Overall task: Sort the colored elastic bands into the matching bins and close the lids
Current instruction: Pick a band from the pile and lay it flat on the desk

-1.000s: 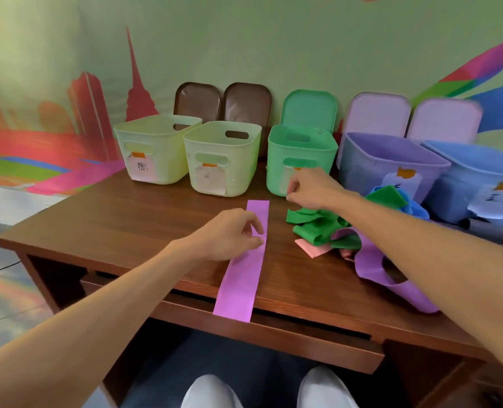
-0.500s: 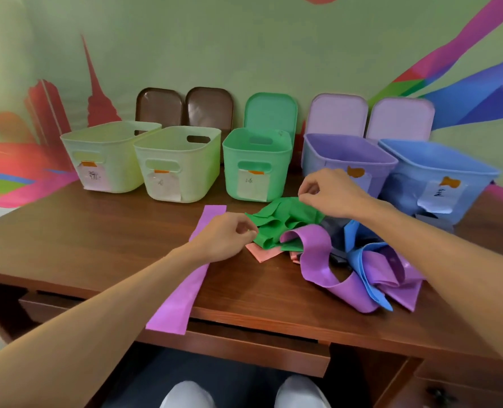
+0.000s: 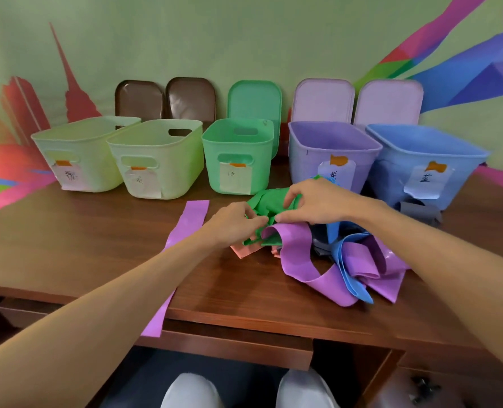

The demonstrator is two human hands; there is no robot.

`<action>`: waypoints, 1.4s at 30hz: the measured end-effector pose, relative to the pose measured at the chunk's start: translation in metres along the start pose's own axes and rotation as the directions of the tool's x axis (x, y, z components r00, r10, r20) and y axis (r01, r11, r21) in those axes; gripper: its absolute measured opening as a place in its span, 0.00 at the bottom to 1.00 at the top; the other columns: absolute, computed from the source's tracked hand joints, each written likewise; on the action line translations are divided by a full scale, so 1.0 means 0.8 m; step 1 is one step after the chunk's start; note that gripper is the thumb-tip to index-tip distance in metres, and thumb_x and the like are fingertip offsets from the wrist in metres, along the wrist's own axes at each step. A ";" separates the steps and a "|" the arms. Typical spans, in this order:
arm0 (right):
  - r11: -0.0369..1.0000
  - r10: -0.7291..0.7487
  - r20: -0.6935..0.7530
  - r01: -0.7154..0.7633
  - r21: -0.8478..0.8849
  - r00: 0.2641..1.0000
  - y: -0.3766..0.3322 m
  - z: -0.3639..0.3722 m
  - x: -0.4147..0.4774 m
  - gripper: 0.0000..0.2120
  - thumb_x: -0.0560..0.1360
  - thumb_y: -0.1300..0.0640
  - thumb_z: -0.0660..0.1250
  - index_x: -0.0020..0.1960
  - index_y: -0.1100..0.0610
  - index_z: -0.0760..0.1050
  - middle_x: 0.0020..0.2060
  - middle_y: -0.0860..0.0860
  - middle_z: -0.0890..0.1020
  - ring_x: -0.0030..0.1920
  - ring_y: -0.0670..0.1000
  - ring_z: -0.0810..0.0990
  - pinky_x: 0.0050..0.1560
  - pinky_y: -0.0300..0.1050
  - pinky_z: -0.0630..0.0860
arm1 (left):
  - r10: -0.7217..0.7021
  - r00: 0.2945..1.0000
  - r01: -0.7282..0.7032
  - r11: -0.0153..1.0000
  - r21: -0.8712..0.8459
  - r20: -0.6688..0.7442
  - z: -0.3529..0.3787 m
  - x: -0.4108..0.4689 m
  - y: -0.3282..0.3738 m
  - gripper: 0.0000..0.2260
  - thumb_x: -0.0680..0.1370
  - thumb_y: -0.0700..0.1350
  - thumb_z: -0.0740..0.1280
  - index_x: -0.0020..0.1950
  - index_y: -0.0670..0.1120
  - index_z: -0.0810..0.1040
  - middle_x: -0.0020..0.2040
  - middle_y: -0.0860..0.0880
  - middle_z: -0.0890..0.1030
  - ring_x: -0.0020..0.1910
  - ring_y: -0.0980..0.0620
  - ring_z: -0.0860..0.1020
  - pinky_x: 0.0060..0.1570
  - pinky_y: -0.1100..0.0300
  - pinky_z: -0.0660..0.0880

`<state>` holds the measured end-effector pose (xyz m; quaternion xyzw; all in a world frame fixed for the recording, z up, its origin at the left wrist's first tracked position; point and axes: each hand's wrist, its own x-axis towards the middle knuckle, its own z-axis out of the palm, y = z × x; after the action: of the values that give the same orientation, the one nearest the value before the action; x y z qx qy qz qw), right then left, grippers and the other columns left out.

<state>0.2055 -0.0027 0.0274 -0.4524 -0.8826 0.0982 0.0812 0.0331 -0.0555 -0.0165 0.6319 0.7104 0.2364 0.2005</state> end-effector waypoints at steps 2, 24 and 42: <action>0.999 -0.002 0.006 0.002 0.046 1.000 -0.003 0.002 -0.004 0.23 0.68 0.43 0.73 0.57 0.55 0.77 0.41 0.45 0.76 0.44 0.47 0.76 0.51 0.41 0.73 | 0.006 1.000 -0.006 0.999 -0.045 0.015 -0.001 -0.005 0.004 0.11 0.78 0.55 0.63 0.51 0.48 0.75 0.44 0.50 0.84 0.46 0.49 0.80 0.53 0.53 0.76; 0.796 0.020 -0.271 0.148 0.587 0.962 -0.033 -0.059 -0.090 0.04 0.76 0.60 0.67 0.50 0.60 0.78 0.41 0.52 0.83 0.34 0.43 0.78 0.29 0.28 0.69 | 0.108 0.967 -0.243 0.671 -0.701 -0.231 -0.058 -0.082 0.091 0.08 0.75 0.40 0.70 0.53 0.47 0.81 0.44 0.49 0.80 0.37 0.57 0.74 0.35 0.65 0.69; 0.608 0.261 -0.555 0.312 0.730 0.790 -0.072 -0.111 -0.059 0.04 0.73 0.59 0.71 0.48 0.58 0.81 0.37 0.50 0.82 0.30 0.44 0.75 0.28 0.35 0.70 | 0.124 0.991 -0.074 0.823 -0.563 0.052 -0.024 -0.084 0.073 0.06 0.78 0.44 0.65 0.54 0.46 0.77 0.49 0.49 0.81 0.48 0.52 0.78 0.48 0.60 0.73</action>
<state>0.2084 -0.0649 0.1249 -0.3607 -0.6752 0.3252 0.5552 0.0769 -0.1182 0.0329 0.5910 0.5670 0.4166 0.3944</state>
